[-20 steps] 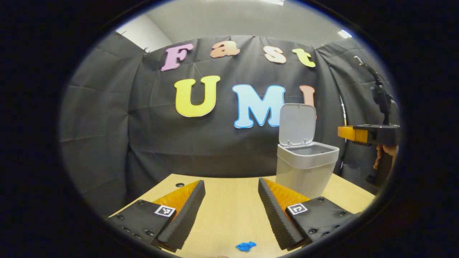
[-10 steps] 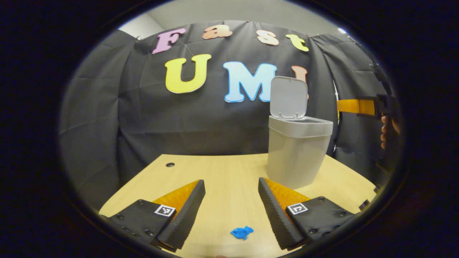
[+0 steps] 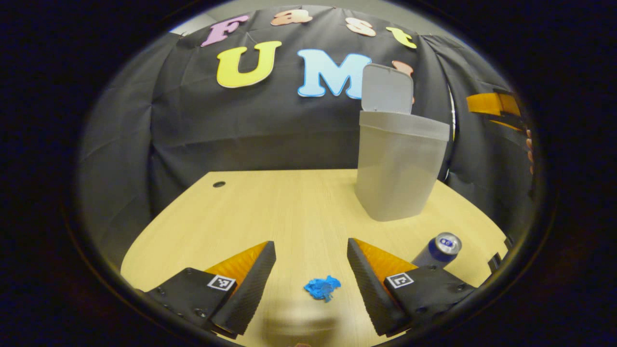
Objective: Press the lid of the desktop garbage bin to open it, pick up the crumpled paper on the desktop and throw it into the bin, then pick up the pop can on the desktop and drop it into the bin, and finally close the garbage bin lid.
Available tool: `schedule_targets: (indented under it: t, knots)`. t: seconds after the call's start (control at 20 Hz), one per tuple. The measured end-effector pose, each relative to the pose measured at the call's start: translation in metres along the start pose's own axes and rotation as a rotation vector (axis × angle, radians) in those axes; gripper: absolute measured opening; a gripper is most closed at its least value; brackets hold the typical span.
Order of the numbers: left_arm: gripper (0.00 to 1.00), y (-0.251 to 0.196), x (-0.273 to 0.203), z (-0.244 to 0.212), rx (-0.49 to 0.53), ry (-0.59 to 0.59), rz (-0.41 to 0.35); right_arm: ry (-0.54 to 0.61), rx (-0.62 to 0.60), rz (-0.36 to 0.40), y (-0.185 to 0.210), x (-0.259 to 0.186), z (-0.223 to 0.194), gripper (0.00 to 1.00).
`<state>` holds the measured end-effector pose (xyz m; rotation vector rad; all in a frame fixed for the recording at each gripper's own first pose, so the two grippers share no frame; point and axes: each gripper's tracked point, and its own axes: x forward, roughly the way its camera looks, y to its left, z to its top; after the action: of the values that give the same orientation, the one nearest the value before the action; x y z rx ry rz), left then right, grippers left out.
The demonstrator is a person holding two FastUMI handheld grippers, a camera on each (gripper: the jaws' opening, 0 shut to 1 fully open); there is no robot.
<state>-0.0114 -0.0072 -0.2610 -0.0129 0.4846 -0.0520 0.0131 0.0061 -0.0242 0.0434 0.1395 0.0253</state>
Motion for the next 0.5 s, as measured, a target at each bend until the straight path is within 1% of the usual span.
schedule_targets:
  t: [0.05,0.1,0.15,0.3,0.45,0.5]
  knots:
    - [0.98,-0.002,0.003,-0.008,0.007,0.018,-0.004,0.008,-0.006,0.000,0.001,-0.004,-0.004,0.96]
    - [1.00,-0.003,0.007,-0.015,0.017,0.033,-0.008,0.014,-0.013,-0.001,0.002,-0.007,-0.005,0.96]
    - [0.94,-0.004,0.011,-0.023,0.027,0.050,-0.012,0.019,-0.018,-0.002,0.004,-0.010,-0.006,0.96]
    - [1.00,-0.005,0.026,-0.053,0.027,0.124,-0.024,0.024,-0.028,-0.008,0.005,-0.019,-0.007,0.96]
    - [1.00,-0.006,0.038,-0.078,0.023,0.189,-0.029,0.042,-0.020,-0.017,0.004,-0.027,-0.014,0.96]
    - [0.98,-0.007,0.040,-0.086,0.027,0.205,-0.031,0.051,-0.018,-0.021,0.003,-0.028,-0.015,0.96]
